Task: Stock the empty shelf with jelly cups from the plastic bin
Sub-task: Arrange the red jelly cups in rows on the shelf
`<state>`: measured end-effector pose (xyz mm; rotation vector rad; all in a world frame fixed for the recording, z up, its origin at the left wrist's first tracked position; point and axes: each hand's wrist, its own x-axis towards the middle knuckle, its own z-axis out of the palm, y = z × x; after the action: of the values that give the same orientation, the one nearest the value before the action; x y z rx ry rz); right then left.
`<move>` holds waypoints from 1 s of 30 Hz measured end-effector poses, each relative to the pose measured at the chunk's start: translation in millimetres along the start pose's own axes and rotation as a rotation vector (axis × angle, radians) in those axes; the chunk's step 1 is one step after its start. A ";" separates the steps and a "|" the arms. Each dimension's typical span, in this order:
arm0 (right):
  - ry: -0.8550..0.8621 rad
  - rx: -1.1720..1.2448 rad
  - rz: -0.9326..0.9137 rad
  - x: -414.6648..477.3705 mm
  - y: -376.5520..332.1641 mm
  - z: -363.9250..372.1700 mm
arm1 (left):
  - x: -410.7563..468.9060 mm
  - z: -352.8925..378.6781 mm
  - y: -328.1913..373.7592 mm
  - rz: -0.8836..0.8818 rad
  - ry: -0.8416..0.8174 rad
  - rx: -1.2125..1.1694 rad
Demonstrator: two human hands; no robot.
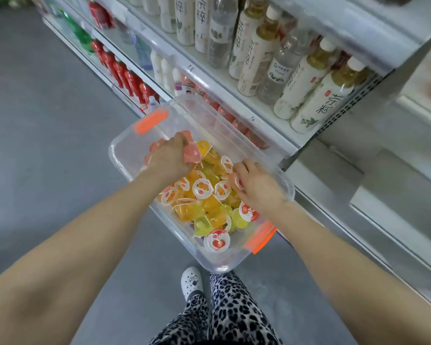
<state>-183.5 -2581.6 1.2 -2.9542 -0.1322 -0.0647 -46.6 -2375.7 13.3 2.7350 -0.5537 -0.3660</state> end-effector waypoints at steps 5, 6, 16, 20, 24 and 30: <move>0.026 0.024 0.143 -28.3 -6.8 -24.1 | -38.9 -12.3 28.8 0.117 -0.022 -0.312; 0.051 0.050 0.181 -35.2 -7.4 -29.5 | -44.4 -13.2 33.9 0.149 -0.020 -0.332; 0.351 0.162 0.445 -114.3 10.4 -94.1 | -87.3 -28.2 104.9 0.352 -0.030 -0.418; 0.442 0.132 0.510 -139.5 22.7 -129.0 | -94.4 -40.6 146.5 0.511 -0.021 -0.343; 0.538 0.116 0.576 -163.3 39.8 -171.4 | -97.1 -49.0 193.1 0.620 0.005 -0.305; 0.720 0.124 0.624 -197.3 98.2 -237.1 | -96.6 -62.3 276.2 0.770 0.038 -0.342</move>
<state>-379.0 -2738.2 206.2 -2.5171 0.8264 -0.9516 -204.8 -2560.1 187.9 2.0050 -1.3179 -0.1819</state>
